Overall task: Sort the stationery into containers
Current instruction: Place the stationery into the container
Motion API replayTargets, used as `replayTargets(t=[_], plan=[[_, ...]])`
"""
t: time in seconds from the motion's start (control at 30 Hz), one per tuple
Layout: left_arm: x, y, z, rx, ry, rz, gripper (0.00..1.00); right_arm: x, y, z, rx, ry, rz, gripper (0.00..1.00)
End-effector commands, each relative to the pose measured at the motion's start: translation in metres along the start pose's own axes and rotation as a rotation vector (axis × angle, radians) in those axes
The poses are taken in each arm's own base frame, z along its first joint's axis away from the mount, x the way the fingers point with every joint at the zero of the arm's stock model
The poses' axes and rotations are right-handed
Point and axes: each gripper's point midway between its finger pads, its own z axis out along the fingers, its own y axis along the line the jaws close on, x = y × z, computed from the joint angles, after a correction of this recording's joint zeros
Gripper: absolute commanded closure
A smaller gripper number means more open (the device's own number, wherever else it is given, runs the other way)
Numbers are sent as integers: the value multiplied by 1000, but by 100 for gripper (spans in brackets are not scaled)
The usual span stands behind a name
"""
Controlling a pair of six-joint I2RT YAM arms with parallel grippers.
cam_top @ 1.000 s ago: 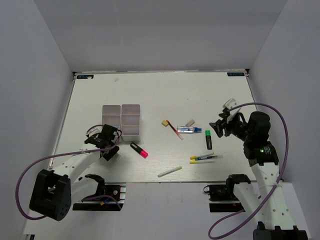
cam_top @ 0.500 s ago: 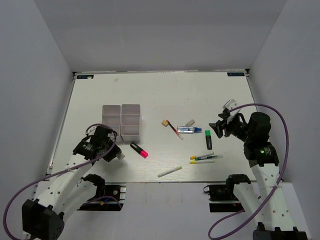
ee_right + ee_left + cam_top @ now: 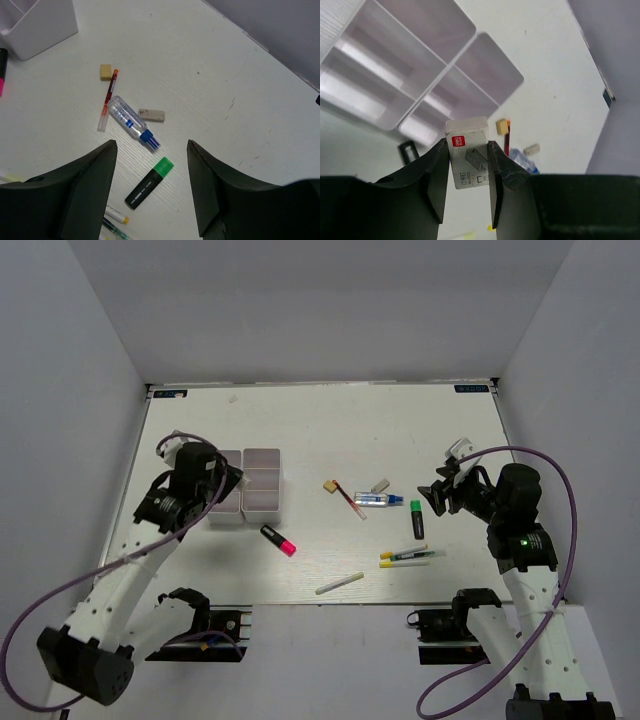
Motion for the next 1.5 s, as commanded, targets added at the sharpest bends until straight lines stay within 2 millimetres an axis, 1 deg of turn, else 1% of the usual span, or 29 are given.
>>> replayTargets(t=[0.0, 0.03, 0.07, 0.1, 0.13, 0.2, 0.23, 0.33, 0.37, 0.43, 0.47, 0.5, 0.53, 0.57, 0.7, 0.8, 0.83, 0.9, 0.93, 0.97, 1.1, 1.13, 1.2, 1.23, 1.27, 1.3, 1.4, 1.43, 1.47], plan=[[-25, -14, 29, -35, -117, -78, 85, -8, -2, 0, 7, -35, -20, 36], [-27, -16, 35, -43, -126, -87, 84, -8, -2, 0, 6, -36, -22, 36], [-27, -17, 46, -64, -131, -82, 84, -8, -2, 0, 7, -36, -21, 36], [-30, -16, 50, -75, -153, -103, 84, -9, -2, 0, 7, -39, -22, 36], [-37, -20, 55, -63, -179, -117, 84, -7, -2, 0, 5, -34, -19, 36], [-42, -25, 62, -57, -208, -142, 84, -7, -1, 1, 0, -34, -19, 36], [-45, -31, 63, -33, -219, -152, 84, -6, -3, 1, 4, -33, -19, 36], [-50, -27, 69, -60, -255, -173, 83, -5, -2, 1, 3, -30, -18, 36], [-54, -29, 67, -58, -270, -177, 80, -6, -2, 1, 5, -32, -18, 36], [-61, -24, 70, -85, -314, -206, 79, -5, -2, 1, 1, -29, -18, 36], [-63, -16, 72, -120, -336, -207, 79, -6, -2, 1, 2, -31, -19, 36], [-61, -11, 76, -145, -341, -206, 77, -6, -2, 1, 4, -32, -17, 36], [-63, -11, 76, -148, -351, -215, 77, -4, -2, 1, 2, -27, -14, 36], [-64, -4, 80, -176, -357, -210, 77, -5, -1, 2, 0, -29, -15, 36], [-65, 3, 84, -210, -380, -229, 76, -4, -2, 2, 3, -26, -17, 36], [-69, 5, 87, -216, -396, -243, 75, -3, -2, 2, 4, -25, -12, 36], [-72, 9, 89, -231, -412, -254, 75, -4, -2, 2, 4, -28, -17, 36], [-71, 11, 92, -238, -410, -260, 74, -2, -2, 2, 5, -23, -15, 34], [-76, 12, 92, -239, -427, -268, 74, -2, -2, 2, 2, -23, -14, 34], [-74, 13, 95, -245, -425, -273, 72, -2, -2, 2, 3, -23, -14, 34], [-69, 19, 107, -268, -404, -287, 72, 0, -2, 3, 5, -18, -14, 34], [-67, 21, 111, -278, -400, -282, 70, -2, -3, 2, 8, -21, -16, 34], [-67, 20, 111, -276, -401, -293, 67, -2, -2, 1, 7, -23, -18, 33], [-69, 23, 111, -281, -407, -298, 65, 0, -2, 2, 5, -19, -13, 33], [-68, 24, 113, -287, -405, -303, 59, -1, -2, 2, 5, -22, -19, 33], [-68, 24, 113, -287, -405, -303, 59, -1, -2, 2, 4, -20, -15, 33], [-69, 25, 113, -290, -414, -302, 55, -1, -2, 2, 5, -19, -15, 33], [-72, 21, 112, -283, -417, -306, 52, 0, -2, 2, 5, -19, -13, 32], [-70, 23, 114, -290, -414, -302, 45, -2, -2, 2, 5, -23, -19, 32]])
